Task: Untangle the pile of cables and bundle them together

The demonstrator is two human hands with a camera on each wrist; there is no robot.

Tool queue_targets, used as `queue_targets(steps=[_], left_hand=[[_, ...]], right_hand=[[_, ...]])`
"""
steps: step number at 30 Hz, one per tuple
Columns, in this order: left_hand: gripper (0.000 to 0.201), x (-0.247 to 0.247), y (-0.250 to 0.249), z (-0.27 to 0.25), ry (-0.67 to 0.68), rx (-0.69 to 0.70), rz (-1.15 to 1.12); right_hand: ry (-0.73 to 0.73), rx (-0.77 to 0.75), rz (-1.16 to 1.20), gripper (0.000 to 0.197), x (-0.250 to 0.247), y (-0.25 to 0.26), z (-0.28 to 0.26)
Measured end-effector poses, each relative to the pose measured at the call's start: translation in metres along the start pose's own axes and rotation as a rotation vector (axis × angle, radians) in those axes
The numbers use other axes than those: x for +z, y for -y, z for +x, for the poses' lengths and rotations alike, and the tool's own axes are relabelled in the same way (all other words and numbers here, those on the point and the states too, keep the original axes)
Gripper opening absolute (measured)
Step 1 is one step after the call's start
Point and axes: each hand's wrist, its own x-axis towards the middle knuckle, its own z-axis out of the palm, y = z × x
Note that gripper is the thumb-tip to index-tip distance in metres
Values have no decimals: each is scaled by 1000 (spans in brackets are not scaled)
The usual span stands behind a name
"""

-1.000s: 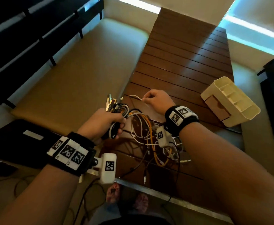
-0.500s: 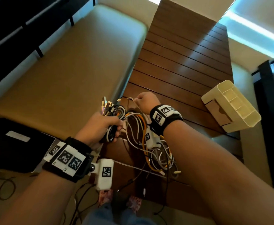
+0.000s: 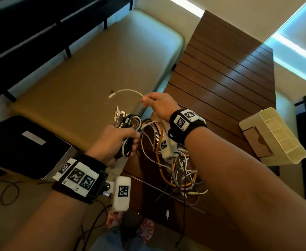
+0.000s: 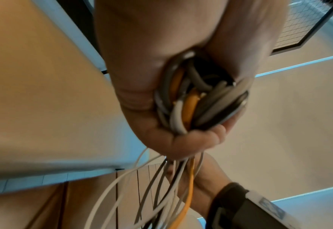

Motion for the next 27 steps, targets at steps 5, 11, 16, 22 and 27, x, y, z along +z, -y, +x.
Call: queue_targets(steps=[5, 11, 16, 22, 27], left_hand=[[19, 1, -8, -7, 51, 30, 15], [13, 46, -19, -11, 212, 43, 42], [12, 104, -36, -25, 356, 101, 142], [23, 156, -46, -52, 470, 140, 217], [28, 176, -46, -74, 499, 194, 238]], right_hand=[[-92, 51, 33, 25, -20, -16, -35], [-285, 304, -45, 26, -80, -78, -121], [-235, 452, -241, 41, -123, -86, -179], [-270, -52, 331, 43, -133, -41, -232], [-170, -251, 574, 42, -120, -29, -251]])
